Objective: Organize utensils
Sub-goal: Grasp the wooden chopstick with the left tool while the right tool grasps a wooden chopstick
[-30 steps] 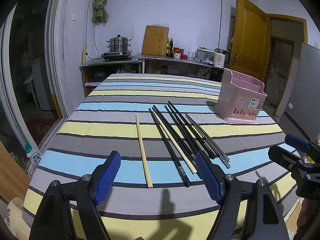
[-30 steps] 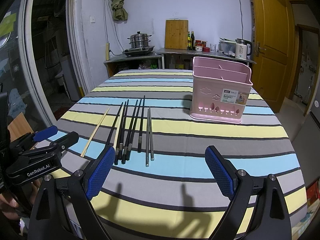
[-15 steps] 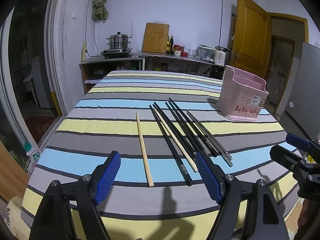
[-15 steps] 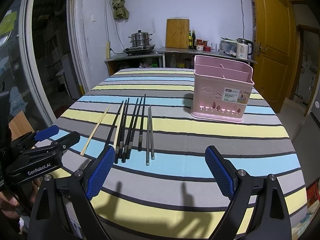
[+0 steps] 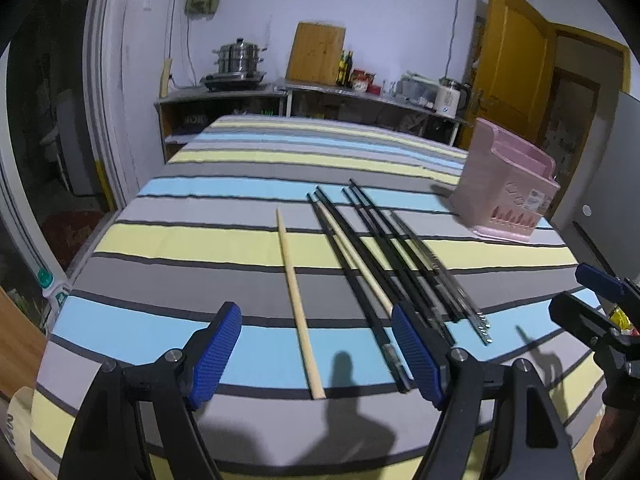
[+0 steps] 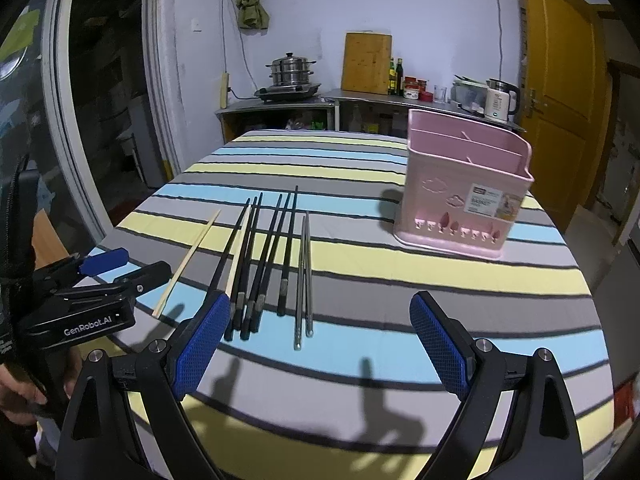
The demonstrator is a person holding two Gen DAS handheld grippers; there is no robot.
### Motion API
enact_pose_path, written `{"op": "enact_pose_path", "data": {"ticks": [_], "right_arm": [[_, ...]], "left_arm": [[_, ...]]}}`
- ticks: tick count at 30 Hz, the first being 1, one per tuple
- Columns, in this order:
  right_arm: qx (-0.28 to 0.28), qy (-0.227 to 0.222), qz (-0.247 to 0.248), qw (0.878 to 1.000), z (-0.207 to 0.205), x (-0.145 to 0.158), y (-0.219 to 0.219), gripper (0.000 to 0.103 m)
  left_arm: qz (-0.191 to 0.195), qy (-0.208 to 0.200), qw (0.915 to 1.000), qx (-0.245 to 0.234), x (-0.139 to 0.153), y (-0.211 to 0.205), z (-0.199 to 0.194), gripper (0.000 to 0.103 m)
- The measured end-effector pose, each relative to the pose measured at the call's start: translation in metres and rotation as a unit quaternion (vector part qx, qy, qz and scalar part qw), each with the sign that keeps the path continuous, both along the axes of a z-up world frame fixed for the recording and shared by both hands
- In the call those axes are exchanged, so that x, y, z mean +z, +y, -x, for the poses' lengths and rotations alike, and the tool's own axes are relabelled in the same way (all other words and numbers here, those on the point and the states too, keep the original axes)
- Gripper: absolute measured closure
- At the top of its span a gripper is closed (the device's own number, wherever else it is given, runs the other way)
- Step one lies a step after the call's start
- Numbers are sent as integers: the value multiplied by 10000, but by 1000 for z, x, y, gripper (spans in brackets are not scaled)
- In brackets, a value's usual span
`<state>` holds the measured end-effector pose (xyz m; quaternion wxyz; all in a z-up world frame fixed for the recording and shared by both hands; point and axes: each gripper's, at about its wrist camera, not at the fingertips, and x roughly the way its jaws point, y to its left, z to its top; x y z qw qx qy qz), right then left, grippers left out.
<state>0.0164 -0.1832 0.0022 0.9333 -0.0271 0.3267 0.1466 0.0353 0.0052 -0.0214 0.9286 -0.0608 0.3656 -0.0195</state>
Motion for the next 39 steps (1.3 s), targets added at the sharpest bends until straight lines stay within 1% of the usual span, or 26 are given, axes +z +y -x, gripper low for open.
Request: {"op": "enact_pose_path", "data": {"ticks": [2,3,4,5,6,7,8,9,11,12,14,16,20,23,24,25,30,35,39], "right_arm": [[47,90,33,9999,-11,-3,3,21],[81,164,40,9998,-19,-5,5,23],[113,226,38,9997,-25,-7,7,28],[137,293,42,9995,-31,-10,9,35],[171,392,47,9991,-41,-14,11,39],[194,458,50,9988,-47,-17,13,46],[211,522,66,9984,-54,-20,16,50],[242,581,78,9980,-61,-23,18,52],[320,700,64,9970,-74,-28,23,63],[341,745,59,9966,-81,-30,25,65],[372,801,62,9961,-93,-34,29,72],[413,900,69,9951,-105,-38,32,76],[465,1028,61,9936,-123,-45,39,77],[579,1095,-56,9923,-131,-45,44,77],[627,1095,-68,9920,-132,-45,47,77],[695,1105,-76,9914,-134,-45,52,78],[1016,1212,-160,9873,-143,-48,74,81],[1289,1322,-193,9826,-155,-53,99,87],[1506,1466,-209,9774,-159,-60,116,90]], "left_arm": [[0,174,9998,38,-5,5,-11,31],[6,248,9997,52,-7,7,-17,37],[14,298,9995,59,-9,9,-23,41],[43,338,9994,47,-10,11,-28,43],[99,390,9992,29,-12,14,-35,47],[129,445,9989,29,-14,16,-41,51],[163,488,9987,31,-15,18,-46,54],[220,528,9984,19,-17,20,-51,58],[327,653,9973,15,-21,24,-64,65],[370,722,9967,16,-23,26,-70,70],[515,809,9954,-13,-27,30,-78,74],[608,866,9944,-23,-30,32,-86,76],[532,887,9946,-27,-32,32,-97,80],[416,901,9951,11,-32,32,-103,89],[338,901,9954,33,-32,32,-105,94],[303,899,9955,44,-32,32,-107,95],[321,886,9955,82,-32,37,-109,97],[325,884,9951,316,-32,49,-105,97],[404,902,9941,448,-33,61,-103,97]]}}
